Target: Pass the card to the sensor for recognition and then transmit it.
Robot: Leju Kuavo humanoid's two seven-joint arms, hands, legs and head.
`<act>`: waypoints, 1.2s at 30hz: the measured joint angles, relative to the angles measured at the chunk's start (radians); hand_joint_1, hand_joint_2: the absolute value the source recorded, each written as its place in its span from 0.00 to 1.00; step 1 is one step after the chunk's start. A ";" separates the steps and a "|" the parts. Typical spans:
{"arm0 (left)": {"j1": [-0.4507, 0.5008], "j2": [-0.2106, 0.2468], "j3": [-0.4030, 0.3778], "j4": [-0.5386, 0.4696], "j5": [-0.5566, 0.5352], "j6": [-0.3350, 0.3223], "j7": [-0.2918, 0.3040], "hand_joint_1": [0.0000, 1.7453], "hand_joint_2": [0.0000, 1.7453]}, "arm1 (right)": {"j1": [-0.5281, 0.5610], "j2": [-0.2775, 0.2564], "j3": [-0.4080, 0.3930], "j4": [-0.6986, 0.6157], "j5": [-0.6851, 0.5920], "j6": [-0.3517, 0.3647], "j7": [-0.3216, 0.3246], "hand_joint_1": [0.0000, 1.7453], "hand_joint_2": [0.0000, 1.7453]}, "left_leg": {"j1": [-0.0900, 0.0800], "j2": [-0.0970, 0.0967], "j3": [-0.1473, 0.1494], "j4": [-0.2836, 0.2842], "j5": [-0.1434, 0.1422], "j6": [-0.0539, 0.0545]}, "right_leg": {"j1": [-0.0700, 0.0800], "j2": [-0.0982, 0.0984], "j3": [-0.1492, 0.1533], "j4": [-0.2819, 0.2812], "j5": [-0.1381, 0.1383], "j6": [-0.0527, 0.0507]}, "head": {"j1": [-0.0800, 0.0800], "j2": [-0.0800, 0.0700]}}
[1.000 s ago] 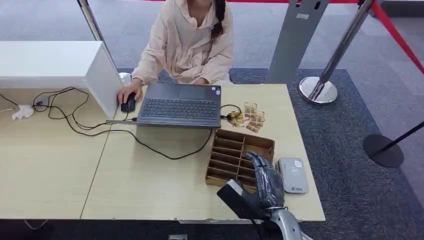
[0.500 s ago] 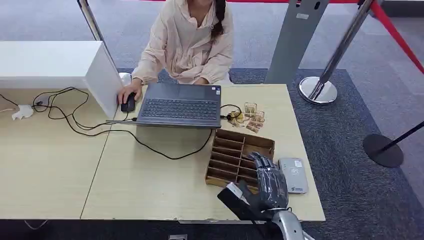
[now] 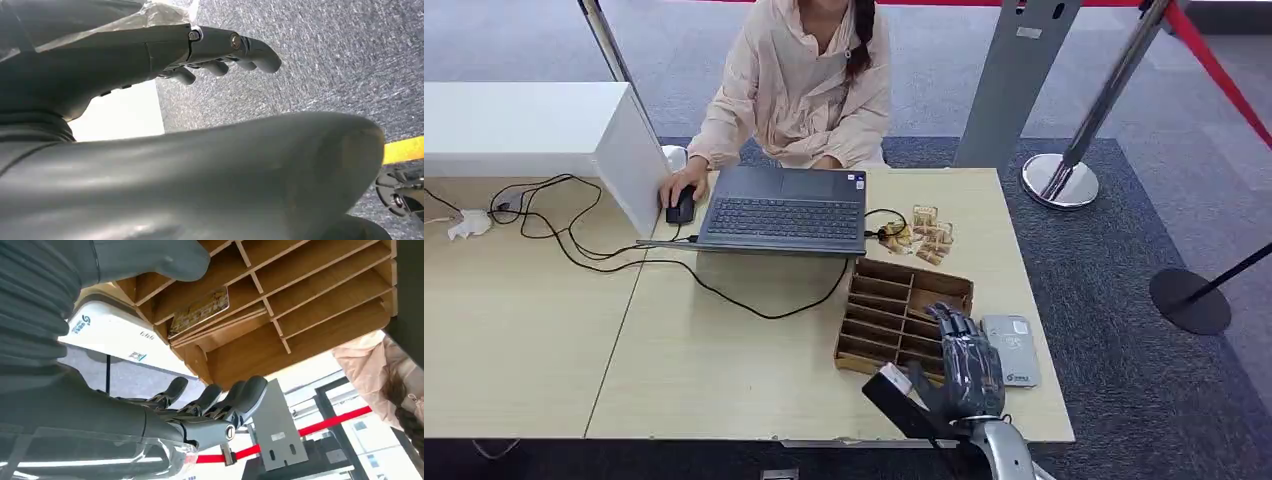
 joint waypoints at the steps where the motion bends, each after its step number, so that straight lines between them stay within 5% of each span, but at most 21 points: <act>1: 0.000 0.000 0.000 0.000 -0.001 0.000 0.000 0.00 0.00 | 0.000 0.001 0.000 0.002 0.000 0.000 0.000 0.27 1.00 | 0.000 0.000 0.000 0.000 0.000 0.000 | 0.000 0.000 0.000 0.000 0.000 0.000 | 0.000 0.000; 36: -0.001 0.001 0.000 0.000 -0.010 -0.012 -0.001 0.00 0.00 | -0.043 0.025 0.000 0.046 -0.030 0.019 0.000 0.31 1.00 | 0.000 0.000 0.000 0.000 0.000 0.000 | 0.000 0.000 0.000 0.000 0.000 0.000 | 0.000 0.000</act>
